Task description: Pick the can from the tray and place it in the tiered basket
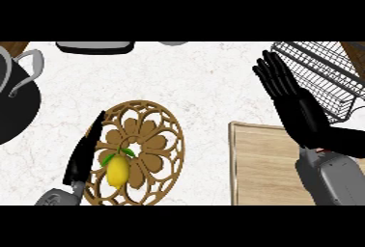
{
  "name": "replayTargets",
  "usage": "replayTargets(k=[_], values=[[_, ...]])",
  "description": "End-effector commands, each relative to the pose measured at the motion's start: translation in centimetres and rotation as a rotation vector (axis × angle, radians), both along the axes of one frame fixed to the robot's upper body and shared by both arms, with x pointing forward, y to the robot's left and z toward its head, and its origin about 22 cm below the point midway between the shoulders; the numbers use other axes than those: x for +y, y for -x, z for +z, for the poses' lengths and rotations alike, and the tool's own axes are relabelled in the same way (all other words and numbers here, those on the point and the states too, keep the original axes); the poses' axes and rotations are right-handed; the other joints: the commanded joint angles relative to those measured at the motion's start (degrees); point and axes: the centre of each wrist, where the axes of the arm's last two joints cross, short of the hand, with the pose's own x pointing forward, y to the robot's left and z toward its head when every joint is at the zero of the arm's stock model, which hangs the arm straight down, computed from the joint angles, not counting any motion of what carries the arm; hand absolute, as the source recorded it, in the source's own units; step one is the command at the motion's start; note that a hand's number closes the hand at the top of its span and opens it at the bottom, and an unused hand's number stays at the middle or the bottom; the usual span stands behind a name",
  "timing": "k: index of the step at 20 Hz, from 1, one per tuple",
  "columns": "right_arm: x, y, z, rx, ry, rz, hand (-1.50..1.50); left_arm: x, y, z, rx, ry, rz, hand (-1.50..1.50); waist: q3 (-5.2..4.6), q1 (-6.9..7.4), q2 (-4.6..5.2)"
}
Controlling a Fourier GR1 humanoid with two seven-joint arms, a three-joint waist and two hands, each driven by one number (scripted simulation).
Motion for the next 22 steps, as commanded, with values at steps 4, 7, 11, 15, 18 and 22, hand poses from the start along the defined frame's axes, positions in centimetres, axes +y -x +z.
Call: replayTargets(k=[4,7,11,15,18,22], values=[[-12.2,1.7,1.9,-0.052,-0.219,-0.132,1.50,-0.1,-1.4,3.7,-0.212,0.054,0.047,0.00,0.99,-3.65,-1.71],[-10.9,1.0,-1.4,-0.082,-0.697,-0.393,1.50,-1.1,-1.6,3.8,-0.209,0.097,0.039,0.00,4.04,-8.09,-3.30],[-17.4,4.0,-5.0,0.264,-0.543,-0.097,-1.50,-2.7,-1.9,5.2,-0.284,0.150,0.006,0.00,1.08,-3.03,-1.26],[-24.8,8.5,-3.7,0.155,-0.470,0.034,-1.50,-3.8,-2.5,6.2,-0.294,0.157,0.021,0.00,0.96,-3.34,-1.24],[-30.6,11.0,-1.0,0.106,-0.352,0.033,-1.50,-3.9,-2.5,6.9,-0.295,0.150,0.001,0.00,0.97,-2.67,-1.17],[-32.8,11.9,6.4,0.103,0.032,0.029,-1.50,-4.1,-2.2,6.4,-0.310,0.131,-0.003,0.00,0.82,-2.97,-1.26]])
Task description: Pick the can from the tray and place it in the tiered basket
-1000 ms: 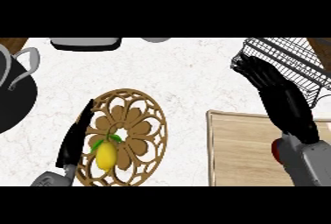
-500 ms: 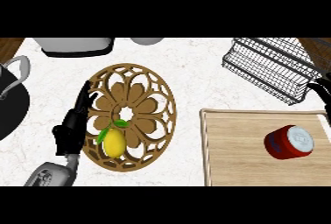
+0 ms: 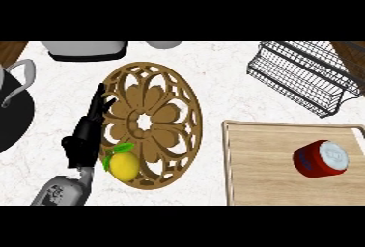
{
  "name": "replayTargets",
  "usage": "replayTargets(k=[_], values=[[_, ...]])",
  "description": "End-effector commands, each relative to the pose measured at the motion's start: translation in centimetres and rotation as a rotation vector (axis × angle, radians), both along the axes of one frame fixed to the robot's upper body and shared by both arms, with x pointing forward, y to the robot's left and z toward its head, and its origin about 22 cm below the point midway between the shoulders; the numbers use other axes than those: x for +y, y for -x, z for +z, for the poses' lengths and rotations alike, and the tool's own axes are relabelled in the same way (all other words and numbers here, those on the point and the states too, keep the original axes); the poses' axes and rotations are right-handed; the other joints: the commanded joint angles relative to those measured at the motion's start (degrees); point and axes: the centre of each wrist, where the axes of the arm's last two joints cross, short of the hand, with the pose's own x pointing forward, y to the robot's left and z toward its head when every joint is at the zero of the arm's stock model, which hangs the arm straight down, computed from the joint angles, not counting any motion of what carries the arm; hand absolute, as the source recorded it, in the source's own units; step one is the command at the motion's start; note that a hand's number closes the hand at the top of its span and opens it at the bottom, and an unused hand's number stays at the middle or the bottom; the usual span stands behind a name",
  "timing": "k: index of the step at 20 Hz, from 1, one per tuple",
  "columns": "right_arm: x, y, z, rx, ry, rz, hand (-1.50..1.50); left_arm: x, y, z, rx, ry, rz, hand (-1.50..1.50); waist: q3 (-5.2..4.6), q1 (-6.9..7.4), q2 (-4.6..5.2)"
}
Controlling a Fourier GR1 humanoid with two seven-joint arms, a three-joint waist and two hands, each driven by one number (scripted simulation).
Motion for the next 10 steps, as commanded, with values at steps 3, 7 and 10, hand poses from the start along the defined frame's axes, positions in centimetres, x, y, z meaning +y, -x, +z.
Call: replayTargets(k=[3,7,10], values=[[-2.5,2.0,11.8,-0.040,0.553,0.090,-1.50,-0.4,0.5,-0.4,0.007,0.010,0.010,0.00,-0.14,-1.15,-0.31],[0.6,1.9,19.4,-0.094,0.912,0.045,-1.50,0.0,0.6,-0.1,0.005,0.016,0.007,0.00,-0.20,-0.09,-0.41],[4.0,2.3,20.9,-0.127,1.111,0.044,-1.50,0.1,0.3,0.1,-0.012,-0.005,0.004,0.00,-0.17,-0.27,-0.37]])
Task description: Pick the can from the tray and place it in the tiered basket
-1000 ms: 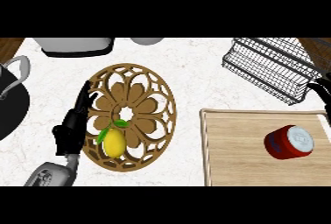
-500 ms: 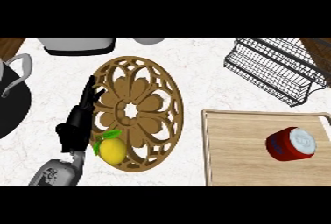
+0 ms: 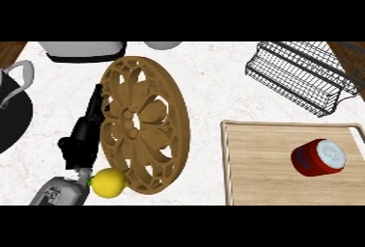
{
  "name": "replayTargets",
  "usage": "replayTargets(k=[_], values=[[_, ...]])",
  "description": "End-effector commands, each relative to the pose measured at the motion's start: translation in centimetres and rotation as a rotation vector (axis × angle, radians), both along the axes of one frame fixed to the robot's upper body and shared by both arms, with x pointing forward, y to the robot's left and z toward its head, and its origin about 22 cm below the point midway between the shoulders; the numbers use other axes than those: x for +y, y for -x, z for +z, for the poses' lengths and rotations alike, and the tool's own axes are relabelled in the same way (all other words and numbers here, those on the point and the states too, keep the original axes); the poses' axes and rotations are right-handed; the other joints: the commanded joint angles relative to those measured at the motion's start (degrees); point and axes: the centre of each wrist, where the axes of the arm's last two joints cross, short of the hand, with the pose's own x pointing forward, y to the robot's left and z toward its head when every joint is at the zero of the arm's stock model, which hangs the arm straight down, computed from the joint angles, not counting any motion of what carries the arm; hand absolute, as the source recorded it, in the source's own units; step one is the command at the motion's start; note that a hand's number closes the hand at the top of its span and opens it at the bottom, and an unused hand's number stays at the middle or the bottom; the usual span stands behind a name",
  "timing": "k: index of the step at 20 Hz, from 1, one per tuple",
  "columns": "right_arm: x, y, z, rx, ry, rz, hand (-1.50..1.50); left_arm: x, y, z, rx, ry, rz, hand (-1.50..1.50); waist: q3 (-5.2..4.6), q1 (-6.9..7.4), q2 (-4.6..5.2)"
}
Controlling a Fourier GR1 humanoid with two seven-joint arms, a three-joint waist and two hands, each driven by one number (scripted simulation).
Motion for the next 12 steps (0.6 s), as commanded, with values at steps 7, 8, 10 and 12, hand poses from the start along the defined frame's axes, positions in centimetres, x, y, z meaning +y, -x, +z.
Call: replayTargets(k=[7,8,10,12], values=[[9.0,1.5,0.7,-0.032,0.462,-0.012,-1.50,-1.3,0.8,0.6,0.007,0.020,-0.042,0.00,-0.03,1.69,0.30],[9.0,1.1,0.8,-0.001,0.476,0.001,-1.50,-1.6,0.0,1.2,-0.008,0.003,-0.035,0.00,-0.03,1.77,0.39],[10.9,0.9,0.2,0.002,0.480,-0.005,-1.50,-2.8,-0.3,-0.9,-0.016,-0.006,-0.029,0.00,-0.09,1.69,0.49],[10.7,2.4,-0.3,0.012,0.483,0.009,-1.50,-0.4,-0.4,0.5,-0.005,-0.010,-0.006,0.00,-0.05,1.45,0.31]])
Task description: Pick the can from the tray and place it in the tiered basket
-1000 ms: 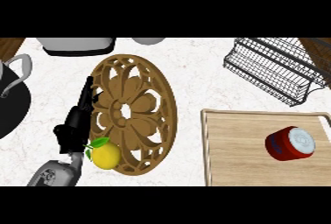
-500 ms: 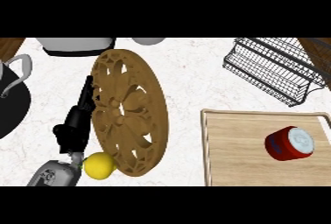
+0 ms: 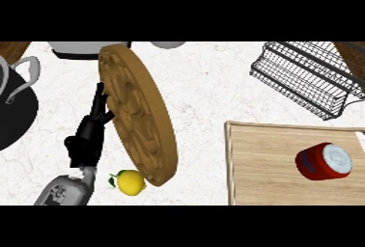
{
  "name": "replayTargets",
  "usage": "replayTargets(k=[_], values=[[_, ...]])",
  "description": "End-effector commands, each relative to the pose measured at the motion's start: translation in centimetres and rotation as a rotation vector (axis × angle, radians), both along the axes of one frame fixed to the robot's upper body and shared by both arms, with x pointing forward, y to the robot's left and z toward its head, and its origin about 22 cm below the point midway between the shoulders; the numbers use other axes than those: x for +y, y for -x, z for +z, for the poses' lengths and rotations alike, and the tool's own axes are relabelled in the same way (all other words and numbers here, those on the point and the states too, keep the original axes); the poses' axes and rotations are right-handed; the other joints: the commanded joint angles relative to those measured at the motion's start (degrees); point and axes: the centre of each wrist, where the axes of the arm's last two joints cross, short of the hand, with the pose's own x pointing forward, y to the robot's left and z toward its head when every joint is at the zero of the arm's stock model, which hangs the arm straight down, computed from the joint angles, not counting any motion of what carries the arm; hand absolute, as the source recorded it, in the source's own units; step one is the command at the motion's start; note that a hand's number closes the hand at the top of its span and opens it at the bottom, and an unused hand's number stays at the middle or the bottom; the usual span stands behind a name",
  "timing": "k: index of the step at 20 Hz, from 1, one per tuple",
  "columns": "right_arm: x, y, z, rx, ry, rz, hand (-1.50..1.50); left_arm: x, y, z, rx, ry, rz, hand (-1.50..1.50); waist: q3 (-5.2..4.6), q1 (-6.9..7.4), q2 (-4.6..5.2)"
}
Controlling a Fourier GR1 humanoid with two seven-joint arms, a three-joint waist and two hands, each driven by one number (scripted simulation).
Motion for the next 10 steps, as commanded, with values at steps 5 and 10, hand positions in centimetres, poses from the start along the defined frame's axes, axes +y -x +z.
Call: replayTargets(k=[5,10], values=[[3.7,0.1,-1.2,0.040,0.120,0.015,-1.50,0.0,-0.5,1.7,-0.012,-0.004,-0.008,0.00,0.01,0.50,0.07],[3.3,0.4,-1.0,0.134,0.224,-0.016,-1.50,0.5,0.1,1.4,-0.012,0.003,-0.023,0.00,0.01,0.47,0.03]])
